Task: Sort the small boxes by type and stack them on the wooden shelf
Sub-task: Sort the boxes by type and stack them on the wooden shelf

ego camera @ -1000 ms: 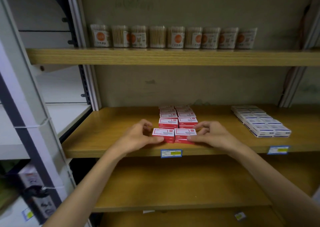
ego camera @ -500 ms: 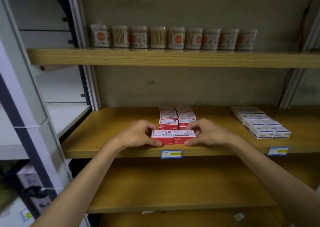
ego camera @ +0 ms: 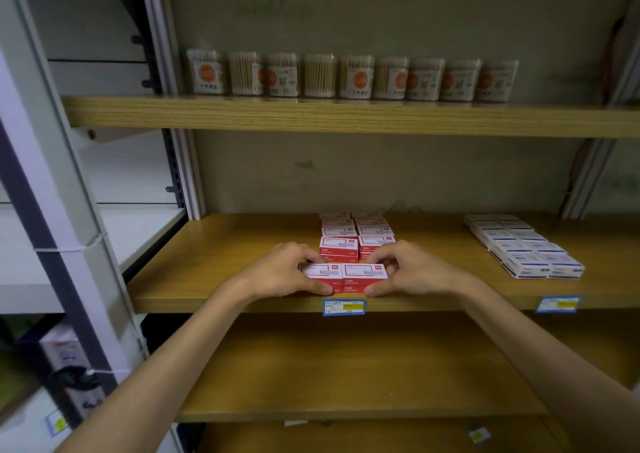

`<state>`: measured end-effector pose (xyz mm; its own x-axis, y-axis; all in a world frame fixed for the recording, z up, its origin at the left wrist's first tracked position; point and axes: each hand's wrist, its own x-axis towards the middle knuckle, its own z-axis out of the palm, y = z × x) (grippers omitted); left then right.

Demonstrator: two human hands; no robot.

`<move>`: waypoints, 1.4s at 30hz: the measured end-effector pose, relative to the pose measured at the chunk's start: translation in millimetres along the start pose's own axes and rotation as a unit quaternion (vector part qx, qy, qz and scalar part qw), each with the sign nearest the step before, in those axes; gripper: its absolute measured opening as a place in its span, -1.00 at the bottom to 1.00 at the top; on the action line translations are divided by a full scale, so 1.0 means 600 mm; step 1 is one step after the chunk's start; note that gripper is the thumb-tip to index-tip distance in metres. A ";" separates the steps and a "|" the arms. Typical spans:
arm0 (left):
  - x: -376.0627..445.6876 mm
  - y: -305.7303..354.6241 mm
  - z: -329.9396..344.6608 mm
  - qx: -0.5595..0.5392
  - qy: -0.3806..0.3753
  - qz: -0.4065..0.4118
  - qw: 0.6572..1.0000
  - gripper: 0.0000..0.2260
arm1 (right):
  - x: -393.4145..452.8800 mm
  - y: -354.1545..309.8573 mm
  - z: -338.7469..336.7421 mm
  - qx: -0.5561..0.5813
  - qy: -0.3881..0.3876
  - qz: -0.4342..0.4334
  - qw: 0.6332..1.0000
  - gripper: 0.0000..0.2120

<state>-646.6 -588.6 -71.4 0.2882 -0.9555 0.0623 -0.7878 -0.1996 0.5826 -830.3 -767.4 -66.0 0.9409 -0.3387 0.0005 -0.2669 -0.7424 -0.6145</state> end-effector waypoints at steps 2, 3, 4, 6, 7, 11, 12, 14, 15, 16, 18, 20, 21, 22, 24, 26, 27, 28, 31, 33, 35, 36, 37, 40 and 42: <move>0.001 0.001 -0.001 0.007 -0.005 -0.005 1.000 -0.64 | 0.001 0.000 -0.001 -0.005 -0.005 0.001 1.000 -0.63; 0.002 0.001 -0.002 0.012 -0.007 -0.009 1.000 -0.63 | 0.002 -0.001 -0.002 -0.008 -0.007 0.001 1.000 -0.62; 0.001 0.003 -0.004 0.019 -0.009 -0.012 1.000 -0.61 | 0.002 -0.002 -0.002 -0.009 -0.008 0.000 1.000 -0.61; 0.003 0.005 -0.005 0.054 -0.005 -0.009 0.998 -0.52 | 0.002 -0.003 -0.002 -0.006 -0.008 0.001 1.000 -0.62; 0.006 0.006 -0.003 0.074 0.003 -0.004 0.997 -0.47 | 0.001 -0.004 -0.002 -0.003 -0.008 0.003 1.000 -0.63; 0.017 0.014 0.015 0.027 0.009 0.023 0.999 -0.53 | -0.001 -0.002 -0.001 0.006 -0.008 0.009 1.000 -0.68; 0.019 0.014 0.019 -0.008 0.003 0.023 1.000 -0.56 | -0.002 -0.002 -0.001 0.010 -0.009 0.008 1.000 -0.69; 0.019 0.011 0.024 -0.062 0.001 0.021 0.998 -0.59 | -0.004 -0.003 0.001 0.013 -0.009 0.005 1.000 -0.69; 0.018 0.009 0.025 -0.073 0.002 0.021 0.997 -0.59 | -0.003 -0.003 0.001 0.013 -0.008 0.005 1.000 -0.69; 0.018 0.007 0.026 -0.079 0.002 0.023 0.997 -0.59 | -0.003 -0.003 0.002 0.014 -0.008 0.005 1.000 -0.69; 0.018 0.005 0.028 -0.081 -0.004 0.026 0.996 -0.58 | -0.001 -0.004 0.001 0.018 -0.012 0.006 1.000 -0.71; 0.018 0.005 0.028 -0.077 -0.009 0.027 0.997 -0.58 | -0.002 -0.006 0.000 0.015 -0.014 0.006 1.000 -0.71; 0.017 0.007 0.027 -0.075 -0.010 0.028 0.997 -0.57 | -0.003 -0.007 0.001 0.014 -0.014 0.007 1.000 -0.71; 0.016 0.008 0.026 -0.070 -0.009 0.029 0.997 -0.55 | -0.004 -0.008 0.000 0.017 -0.014 0.008 1.000 -0.70; 0.011 0.009 0.019 -0.055 -0.005 0.019 0.998 -0.42 | -0.009 -0.008 -0.001 0.032 -0.019 0.016 0.999 -0.64; 0.003 0.002 0.002 -0.027 0.003 -0.006 1.000 -0.30 | -0.015 -0.004 -0.005 0.044 -0.022 0.030 0.998 -0.55; -0.001 -0.005 -0.008 -0.004 0.006 -0.019 1.000 -0.30 | -0.018 -0.002 -0.008 0.046 -0.021 0.038 0.998 -0.53; -0.005 -0.013 -0.019 0.021 0.006 -0.027 0.999 -0.34 | -0.019 0.000 -0.010 0.049 -0.019 0.043 0.998 -0.53; -0.013 -0.031 -0.035 0.039 -0.002 -0.033 0.999 -0.54 | -0.023 0.001 -0.012 0.057 -0.016 0.046 0.997 -0.58; -0.014 -0.036 -0.032 0.007 -0.004 -0.023 1.000 -0.64 | -0.024 -0.001 -0.013 0.063 -0.017 0.046 0.997 -0.60; -0.015 -0.037 -0.028 -0.028 -0.004 -0.013 1.000 -0.67 | -0.025 -0.004 -0.012 0.065 -0.017 0.051 0.996 -0.60; -0.015 -0.037 -0.027 -0.038 -0.005 -0.012 0.999 -0.66 | -0.026 -0.006 -0.011 0.064 -0.018 0.053 0.996 -0.60; -0.016 -0.038 -0.028 -0.038 -0.008 -0.014 0.999 -0.65 | -0.027 -0.007 -0.011 0.061 -0.019 0.055 0.996 -0.59; -0.018 -0.035 -0.036 -0.037 -0.045 -0.032 0.998 -0.53 | -0.032 -0.015 -0.014 0.064 -0.028 0.068 0.995 -0.62; -0.021 -0.030 -0.044 -0.115 -0.046 -0.050 0.991 -0.46 | -0.032 -0.015 -0.024 0.103 0.007 0.068 0.992 -0.76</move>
<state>-621.7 -567.4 -61.1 0.2997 -0.9512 -0.0733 -0.6092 -0.2499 0.7526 -849.2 -762.2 -49.3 0.8955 -0.4371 -0.0840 -0.3424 -0.5559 -0.7575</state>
